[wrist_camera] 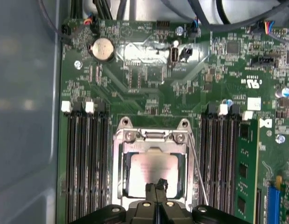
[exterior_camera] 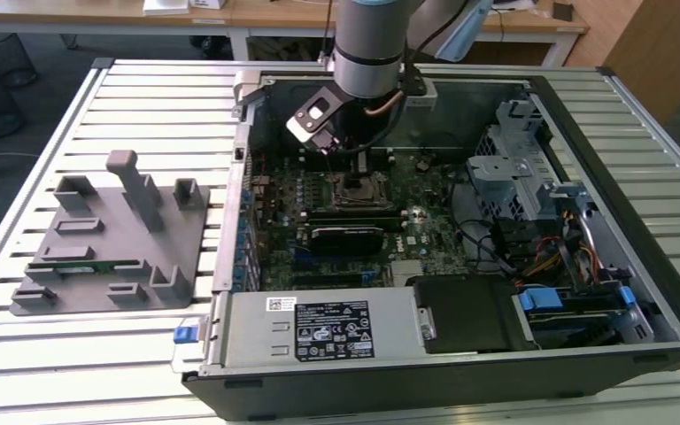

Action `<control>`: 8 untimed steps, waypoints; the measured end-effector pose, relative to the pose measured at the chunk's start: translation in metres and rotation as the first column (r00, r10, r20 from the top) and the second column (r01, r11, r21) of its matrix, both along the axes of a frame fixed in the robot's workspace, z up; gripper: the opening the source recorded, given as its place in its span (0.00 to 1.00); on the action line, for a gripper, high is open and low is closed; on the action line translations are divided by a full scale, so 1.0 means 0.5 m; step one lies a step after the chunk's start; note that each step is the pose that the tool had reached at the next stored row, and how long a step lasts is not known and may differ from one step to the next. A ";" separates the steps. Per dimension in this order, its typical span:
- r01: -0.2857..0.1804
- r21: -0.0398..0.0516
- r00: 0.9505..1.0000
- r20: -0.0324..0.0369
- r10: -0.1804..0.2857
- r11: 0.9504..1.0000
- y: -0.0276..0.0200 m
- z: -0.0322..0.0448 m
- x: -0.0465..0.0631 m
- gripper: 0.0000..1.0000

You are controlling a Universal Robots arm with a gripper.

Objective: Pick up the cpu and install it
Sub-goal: 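Close the cpu cover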

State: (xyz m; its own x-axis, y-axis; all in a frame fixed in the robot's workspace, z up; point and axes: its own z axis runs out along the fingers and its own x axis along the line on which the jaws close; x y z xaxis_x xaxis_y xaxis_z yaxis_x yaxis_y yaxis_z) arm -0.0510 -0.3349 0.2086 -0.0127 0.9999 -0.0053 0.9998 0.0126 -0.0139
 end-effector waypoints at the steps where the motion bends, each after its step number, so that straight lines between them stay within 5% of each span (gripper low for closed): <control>1: 0.000 0.000 1.000 0.000 0.000 1.000 0.0000 0.000 0.002 0.11; 8: 0.000 0.000 1.000 -0.001 0.000 1.000 0.0000 0.000 0.015 0.11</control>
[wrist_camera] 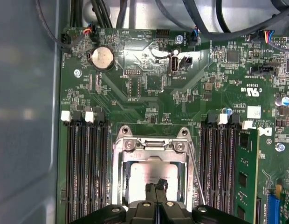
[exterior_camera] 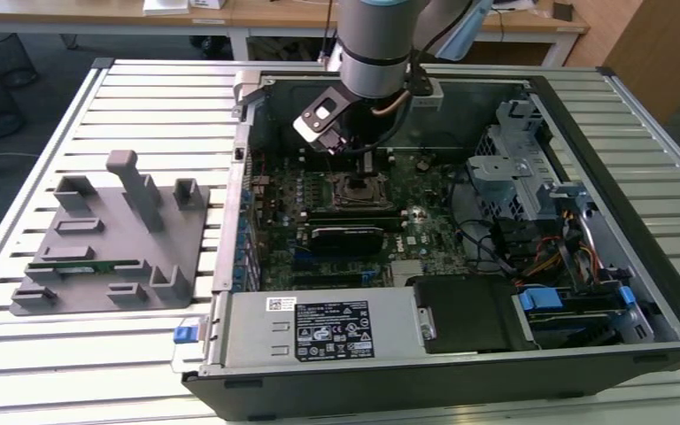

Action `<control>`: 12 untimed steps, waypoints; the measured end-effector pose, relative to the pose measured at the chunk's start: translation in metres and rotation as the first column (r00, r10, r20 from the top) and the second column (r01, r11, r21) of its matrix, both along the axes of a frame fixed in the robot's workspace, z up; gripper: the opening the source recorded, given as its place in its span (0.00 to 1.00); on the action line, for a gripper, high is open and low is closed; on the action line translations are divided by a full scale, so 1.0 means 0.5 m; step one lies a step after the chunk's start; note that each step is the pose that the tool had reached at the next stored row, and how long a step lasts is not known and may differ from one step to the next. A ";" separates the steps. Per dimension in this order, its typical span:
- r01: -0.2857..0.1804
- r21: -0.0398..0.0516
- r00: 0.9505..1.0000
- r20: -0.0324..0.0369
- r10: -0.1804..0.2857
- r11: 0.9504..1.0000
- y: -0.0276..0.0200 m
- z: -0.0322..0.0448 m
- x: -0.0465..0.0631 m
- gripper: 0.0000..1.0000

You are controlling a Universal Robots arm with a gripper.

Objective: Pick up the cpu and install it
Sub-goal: 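Close the cpu cover, then install the first cpu locking lever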

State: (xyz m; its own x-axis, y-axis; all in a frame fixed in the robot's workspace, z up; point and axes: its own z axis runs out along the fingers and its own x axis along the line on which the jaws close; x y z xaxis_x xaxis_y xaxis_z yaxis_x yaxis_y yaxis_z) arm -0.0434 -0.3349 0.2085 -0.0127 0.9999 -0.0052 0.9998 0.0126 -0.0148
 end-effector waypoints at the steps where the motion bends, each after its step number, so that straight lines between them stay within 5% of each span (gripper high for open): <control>1: 0.000 0.000 1.000 0.000 0.000 1.000 0.0000 0.000 0.001 0.11; 12: 0.000 0.000 1.000 -0.003 0.000 1.000 0.0000 0.001 0.011 0.11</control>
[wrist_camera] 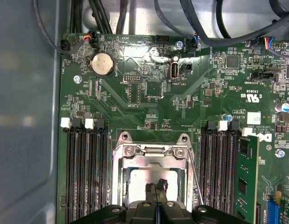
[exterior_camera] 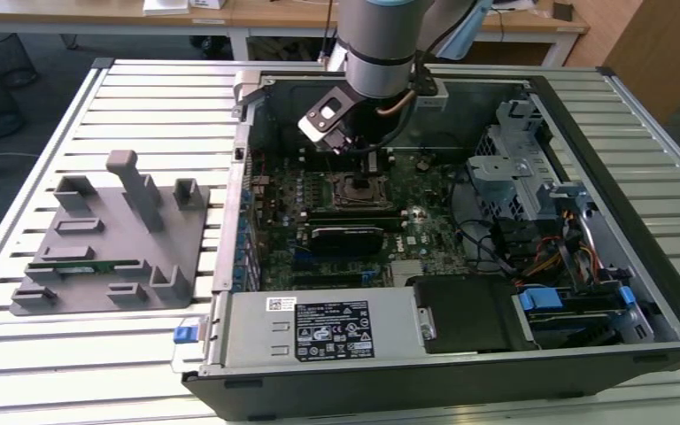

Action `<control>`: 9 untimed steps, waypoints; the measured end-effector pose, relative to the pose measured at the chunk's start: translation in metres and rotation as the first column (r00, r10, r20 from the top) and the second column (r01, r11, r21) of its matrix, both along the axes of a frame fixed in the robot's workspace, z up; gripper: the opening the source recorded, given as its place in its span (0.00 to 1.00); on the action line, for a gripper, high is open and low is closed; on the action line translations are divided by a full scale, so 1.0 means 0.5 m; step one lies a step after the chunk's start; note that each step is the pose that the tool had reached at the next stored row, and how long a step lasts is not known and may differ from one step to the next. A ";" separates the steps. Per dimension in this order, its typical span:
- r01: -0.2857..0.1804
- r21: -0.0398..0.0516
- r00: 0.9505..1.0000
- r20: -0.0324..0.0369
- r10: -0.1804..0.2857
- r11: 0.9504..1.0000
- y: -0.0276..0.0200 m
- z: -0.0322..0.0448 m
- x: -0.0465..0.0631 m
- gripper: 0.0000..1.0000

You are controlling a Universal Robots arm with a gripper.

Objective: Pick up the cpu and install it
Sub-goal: 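Install the first cpu locking lever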

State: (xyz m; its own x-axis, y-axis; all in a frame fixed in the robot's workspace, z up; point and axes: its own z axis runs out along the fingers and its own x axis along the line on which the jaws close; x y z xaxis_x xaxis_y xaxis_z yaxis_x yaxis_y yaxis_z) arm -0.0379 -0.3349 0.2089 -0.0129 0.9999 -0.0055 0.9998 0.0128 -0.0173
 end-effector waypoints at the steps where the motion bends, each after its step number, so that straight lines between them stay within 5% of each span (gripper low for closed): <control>1: 0.000 0.000 1.000 0.000 0.000 1.000 0.0000 0.001 0.000 0.11; 6: 0.000 0.000 1.000 0.001 0.000 1.000 -0.0001 0.019 0.000 0.11; 9: 0.000 0.001 1.000 0.007 0.000 1.000 -0.0001 0.029 0.000 0.11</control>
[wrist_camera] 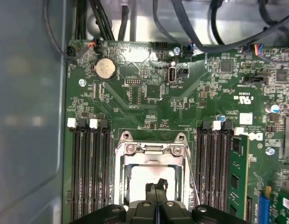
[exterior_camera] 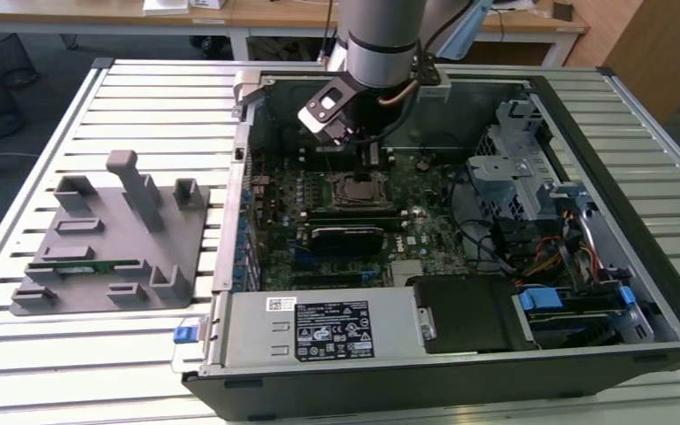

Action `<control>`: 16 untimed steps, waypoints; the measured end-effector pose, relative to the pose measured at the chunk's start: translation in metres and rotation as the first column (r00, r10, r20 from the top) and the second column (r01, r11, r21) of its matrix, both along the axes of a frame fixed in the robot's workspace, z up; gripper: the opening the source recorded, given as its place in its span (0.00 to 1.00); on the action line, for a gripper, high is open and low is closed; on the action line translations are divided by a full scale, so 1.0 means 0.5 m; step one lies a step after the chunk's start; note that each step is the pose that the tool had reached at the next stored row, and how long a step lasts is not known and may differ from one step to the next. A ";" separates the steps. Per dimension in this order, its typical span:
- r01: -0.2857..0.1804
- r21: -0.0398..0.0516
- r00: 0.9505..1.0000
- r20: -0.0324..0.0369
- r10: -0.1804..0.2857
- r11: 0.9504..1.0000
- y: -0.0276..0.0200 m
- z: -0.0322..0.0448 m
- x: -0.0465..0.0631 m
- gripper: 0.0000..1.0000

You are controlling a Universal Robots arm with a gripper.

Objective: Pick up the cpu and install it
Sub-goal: 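Install the first cpu locking lever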

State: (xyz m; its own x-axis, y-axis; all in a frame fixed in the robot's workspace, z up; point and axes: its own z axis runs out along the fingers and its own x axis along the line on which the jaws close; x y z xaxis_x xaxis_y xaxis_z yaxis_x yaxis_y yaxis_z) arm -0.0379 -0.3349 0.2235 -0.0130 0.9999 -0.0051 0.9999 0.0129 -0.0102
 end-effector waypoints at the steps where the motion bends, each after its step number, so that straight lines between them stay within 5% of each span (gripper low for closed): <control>1: 0.000 0.000 1.000 0.002 0.000 1.000 0.0000 0.004 0.000 0.11; 16: -0.005 0.000 1.000 0.030 0.005 1.000 0.0000 0.073 -0.007 0.11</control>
State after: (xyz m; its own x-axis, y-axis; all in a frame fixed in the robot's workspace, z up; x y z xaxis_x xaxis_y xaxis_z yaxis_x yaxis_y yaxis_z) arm -0.0416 -0.3349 0.2598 -0.0179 0.9998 -0.0055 0.9996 0.0180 0.0196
